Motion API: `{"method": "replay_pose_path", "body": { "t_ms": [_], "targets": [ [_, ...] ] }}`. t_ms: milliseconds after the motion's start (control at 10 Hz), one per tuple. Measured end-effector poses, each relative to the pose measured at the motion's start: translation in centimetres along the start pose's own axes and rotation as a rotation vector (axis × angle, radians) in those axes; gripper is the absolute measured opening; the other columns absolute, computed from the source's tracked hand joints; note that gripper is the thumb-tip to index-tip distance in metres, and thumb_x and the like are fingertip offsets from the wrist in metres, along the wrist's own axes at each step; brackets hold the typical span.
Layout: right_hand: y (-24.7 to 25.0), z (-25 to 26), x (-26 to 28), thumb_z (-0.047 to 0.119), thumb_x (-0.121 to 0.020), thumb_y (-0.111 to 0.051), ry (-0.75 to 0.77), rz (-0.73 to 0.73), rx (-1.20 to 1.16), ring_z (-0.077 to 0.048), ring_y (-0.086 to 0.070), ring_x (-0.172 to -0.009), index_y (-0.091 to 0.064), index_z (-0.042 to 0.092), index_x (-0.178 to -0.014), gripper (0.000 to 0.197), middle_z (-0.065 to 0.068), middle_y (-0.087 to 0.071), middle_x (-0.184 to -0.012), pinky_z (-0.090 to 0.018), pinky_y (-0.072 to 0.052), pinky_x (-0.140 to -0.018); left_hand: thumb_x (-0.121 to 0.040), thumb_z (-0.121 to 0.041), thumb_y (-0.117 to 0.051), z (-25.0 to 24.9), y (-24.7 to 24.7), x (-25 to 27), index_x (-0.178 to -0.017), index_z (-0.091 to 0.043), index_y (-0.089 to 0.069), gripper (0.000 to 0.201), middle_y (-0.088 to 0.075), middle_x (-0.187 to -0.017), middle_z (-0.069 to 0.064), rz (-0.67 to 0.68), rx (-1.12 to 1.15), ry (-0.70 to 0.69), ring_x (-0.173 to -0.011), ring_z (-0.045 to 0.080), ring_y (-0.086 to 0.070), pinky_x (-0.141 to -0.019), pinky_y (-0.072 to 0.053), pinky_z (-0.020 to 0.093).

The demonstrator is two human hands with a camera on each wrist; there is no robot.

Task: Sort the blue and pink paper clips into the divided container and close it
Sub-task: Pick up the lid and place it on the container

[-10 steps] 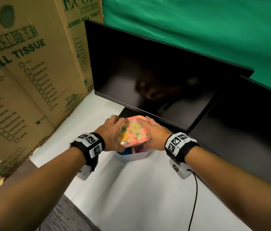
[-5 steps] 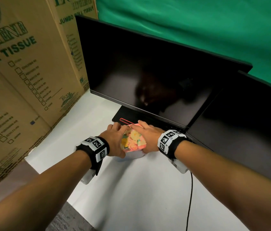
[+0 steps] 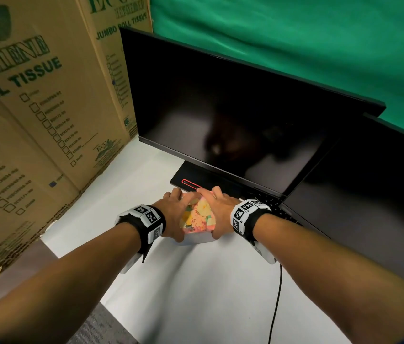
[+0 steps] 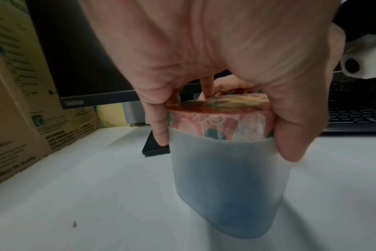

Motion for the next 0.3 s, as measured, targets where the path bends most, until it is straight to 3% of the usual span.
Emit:
{"method": "replay_pose_path", "body": {
  "t_ms": [100, 200, 300],
  "targets": [
    [-0.2, 0.0, 0.6, 0.04, -0.046, -0.084, -0.014, 0.004, 0.008, -0.032, -0.053, -0.112, 0.001, 0.045, -0.143, 0.129, 0.0, -0.026, -0.132, -0.042, -0.052, -0.082, -0.044, -0.043, -0.082, 0.0, -0.3, 0.3, -0.138, -0.04, -0.01, 0.118, -0.035, -0.121, 0.004, -0.003, -0.009, -0.001, -0.11, 0.027, -0.044, -0.086, -0.052, 0.043],
    [0.0, -0.2, 1.6, 0.044, -0.045, -0.088, -0.046, -0.039, -0.019, -0.037, -0.041, -0.128, 0.014, 0.045, -0.143, 0.142, 0.0, -0.005, -0.155, -0.051, -0.044, -0.099, -0.04, -0.056, -0.08, 0.0, 0.0, 0.4, -0.143, -0.04, -0.005, 0.129, -0.021, -0.144, 0.01, -0.077, -0.016, -0.017, -0.135, 0.035, -0.025, -0.105, -0.04, 0.047],
    [-0.6, -1.3, 5.4, 0.049, -0.053, -0.085, -0.128, -0.129, -0.144, -0.039, -0.033, -0.136, 0.02, 0.044, -0.143, 0.139, -0.001, 0.015, -0.159, -0.05, -0.036, -0.108, -0.044, -0.071, -0.067, -1.2, 0.9, 2.7, -0.145, -0.036, -0.015, 0.119, -0.008, -0.155, 0.012, -0.235, -0.028, -0.107, -0.144, 0.034, -0.009, -0.115, -0.025, 0.049]
  ]
}}
Point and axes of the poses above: each hand's wrist, its own x-axis away from the middle knuckle, its own y-axis out of the back of the hand, z = x × y, the point moved 9 cm from there along -x, towards the middle knuckle
